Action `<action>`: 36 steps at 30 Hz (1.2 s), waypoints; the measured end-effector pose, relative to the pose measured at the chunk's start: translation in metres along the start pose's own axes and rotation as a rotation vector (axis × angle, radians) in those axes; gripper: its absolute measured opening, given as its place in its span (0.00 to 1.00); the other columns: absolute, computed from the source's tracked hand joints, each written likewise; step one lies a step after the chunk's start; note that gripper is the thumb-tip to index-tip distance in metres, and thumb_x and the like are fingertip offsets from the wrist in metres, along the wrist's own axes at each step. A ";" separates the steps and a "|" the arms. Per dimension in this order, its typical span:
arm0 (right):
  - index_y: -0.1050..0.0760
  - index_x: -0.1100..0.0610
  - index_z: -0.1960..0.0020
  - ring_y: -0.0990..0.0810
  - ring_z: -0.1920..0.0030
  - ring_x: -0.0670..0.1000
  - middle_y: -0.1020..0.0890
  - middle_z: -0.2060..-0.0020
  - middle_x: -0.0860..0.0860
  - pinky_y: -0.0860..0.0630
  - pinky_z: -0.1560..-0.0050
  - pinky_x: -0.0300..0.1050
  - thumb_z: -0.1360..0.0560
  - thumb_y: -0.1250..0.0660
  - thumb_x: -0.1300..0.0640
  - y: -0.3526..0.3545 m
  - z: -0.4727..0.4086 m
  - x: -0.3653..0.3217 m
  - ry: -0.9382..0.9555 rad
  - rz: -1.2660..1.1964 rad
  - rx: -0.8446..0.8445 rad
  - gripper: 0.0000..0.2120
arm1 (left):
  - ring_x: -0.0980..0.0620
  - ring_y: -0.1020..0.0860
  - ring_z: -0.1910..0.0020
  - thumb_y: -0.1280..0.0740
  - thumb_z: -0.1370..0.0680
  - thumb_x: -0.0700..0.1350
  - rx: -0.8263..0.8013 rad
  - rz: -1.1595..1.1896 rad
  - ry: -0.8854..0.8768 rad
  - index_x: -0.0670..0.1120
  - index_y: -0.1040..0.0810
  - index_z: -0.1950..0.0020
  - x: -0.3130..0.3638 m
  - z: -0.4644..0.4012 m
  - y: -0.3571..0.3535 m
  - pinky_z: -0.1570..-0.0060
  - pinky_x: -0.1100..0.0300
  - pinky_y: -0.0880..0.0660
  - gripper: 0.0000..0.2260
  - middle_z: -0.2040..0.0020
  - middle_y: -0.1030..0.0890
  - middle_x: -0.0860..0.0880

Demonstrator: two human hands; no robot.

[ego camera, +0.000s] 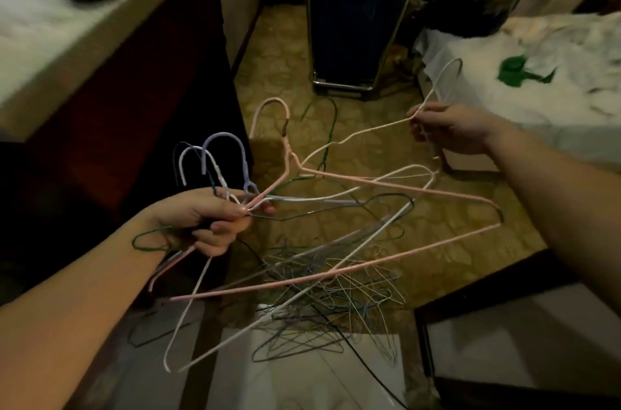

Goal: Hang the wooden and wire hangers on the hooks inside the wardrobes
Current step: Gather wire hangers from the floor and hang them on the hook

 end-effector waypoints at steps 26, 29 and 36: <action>0.22 0.55 0.40 0.20 0.49 0.42 0.18 0.51 0.47 0.26 0.48 0.37 0.23 0.33 0.58 -0.096 0.091 -0.121 0.267 0.543 -0.132 0.12 | 0.54 0.39 0.78 0.37 0.18 0.40 0.891 -0.598 0.325 0.42 0.21 0.40 -0.098 0.119 -0.091 0.75 0.61 0.36 0.10 0.67 0.28 0.45; 0.23 0.57 0.38 0.20 0.49 0.44 0.18 0.51 0.48 0.24 0.44 0.40 0.23 0.32 0.58 -0.110 0.101 -0.110 0.277 0.557 -0.131 0.14 | 0.54 0.41 0.78 0.38 0.18 0.40 0.986 -0.521 0.259 0.41 0.22 0.40 -0.130 0.131 -0.110 0.75 0.61 0.38 0.10 0.67 0.29 0.46; 0.24 0.58 0.36 0.21 0.60 0.49 0.19 0.52 0.54 0.23 0.56 0.44 0.20 0.36 0.53 -0.180 0.121 -0.065 0.309 0.690 -0.109 0.15 | 0.55 0.38 0.78 0.39 0.18 0.42 1.249 -0.287 -0.026 0.37 0.24 0.40 -0.236 0.172 -0.150 0.73 0.60 0.32 0.12 0.66 0.26 0.46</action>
Point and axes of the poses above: each hand's wrist, its own z-axis away from the middle knuckle, its own y-axis out of the back of the hand, x = y × z, the point moved 5 cm from there along -z, towards the middle knuckle
